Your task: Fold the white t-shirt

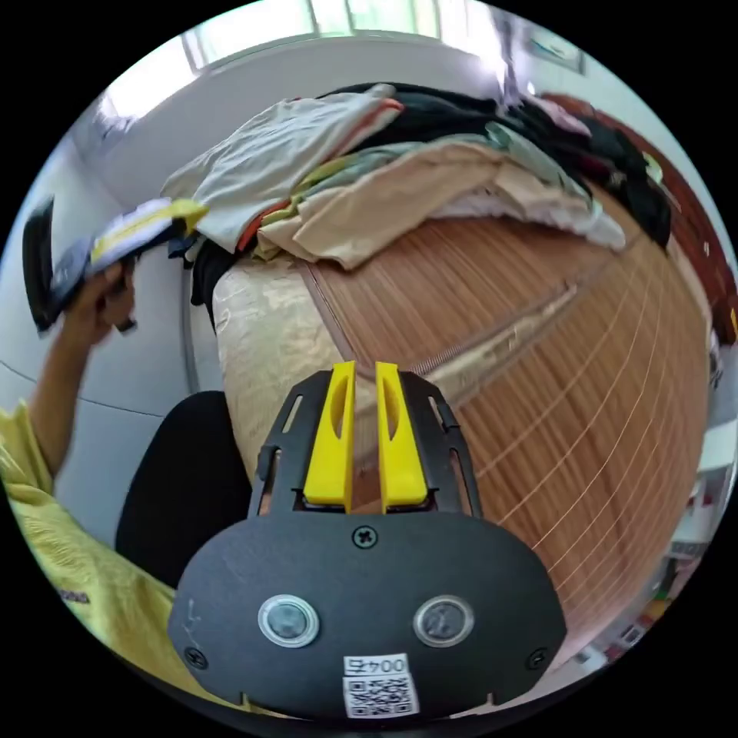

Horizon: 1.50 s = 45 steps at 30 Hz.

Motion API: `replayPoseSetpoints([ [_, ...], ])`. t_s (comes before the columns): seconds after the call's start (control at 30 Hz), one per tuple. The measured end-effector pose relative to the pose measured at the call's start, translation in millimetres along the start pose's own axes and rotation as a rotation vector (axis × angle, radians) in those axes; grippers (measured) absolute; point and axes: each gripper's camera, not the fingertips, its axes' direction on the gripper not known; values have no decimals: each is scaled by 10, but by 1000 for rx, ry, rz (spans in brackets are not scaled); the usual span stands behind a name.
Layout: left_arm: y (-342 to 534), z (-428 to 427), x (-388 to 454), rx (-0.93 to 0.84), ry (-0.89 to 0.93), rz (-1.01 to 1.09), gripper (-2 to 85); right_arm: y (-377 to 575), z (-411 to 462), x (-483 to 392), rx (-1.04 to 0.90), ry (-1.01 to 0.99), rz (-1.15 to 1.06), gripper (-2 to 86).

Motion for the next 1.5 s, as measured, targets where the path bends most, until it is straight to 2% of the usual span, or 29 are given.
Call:
replayPoseSetpoints([
  [0.07, -67, 200, 371, -49, 78, 9, 8, 212, -26, 482, 25, -156, 166, 63],
  [0.1, -170, 325, 697, -125, -41, 154, 9, 336, -32, 845, 79, -281, 299, 72],
  [0.13, -220, 420, 913, -131, -203, 202, 10, 396, -25, 1040, 113, -339, 378, 76],
  [0.17, -239, 466, 992, -132, -251, 223, 11, 483, 0, 1396, 193, -442, 503, 86],
  [0.3, -349, 714, 1094, -184, -211, 241, 9, 341, 218, 2265, 410, -638, 730, 116],
  [0.4, -316, 723, 1097, -113, -287, 206, 9, -31, 527, 2687, 487, -692, 797, 120],
  [0.53, -264, 669, 1121, -34, -306, 183, 8, -552, 1024, 3082, 439, -723, 819, 119],
  [0.87, -259, 837, 1385, -88, -337, 278, 8, -1076, 1903, 3671, 486, -729, 870, 105],
  [0.93, -267, 864, 1412, -103, -338, 286, 9, -1139, 1976, 3723, 477, -779, 816, 61],
  [1.03, -278, 881, 1436, -118, -335, 289, 8, -997, 1728, 3702, 538, -695, 750, 8],
  [1.1, -283, 883, 1448, -126, -333, 288, 8, -556, 1383, 3694, 719, -776, 665, -3],
  [1.2, -279, 873, 1474, -133, -336, 289, 7, 277, 918, 3726, 868, -892, 541, -7],
  [1.37, -255, 846, 1537, -137, -379, 296, 7, 2073, 276, 3718, 923, -819, 534, -9],
  [1.5, -191, 687, 1600, -78, -409, 311, 8, 3726, -45, 3617, 989, -710, 668, -9],
])
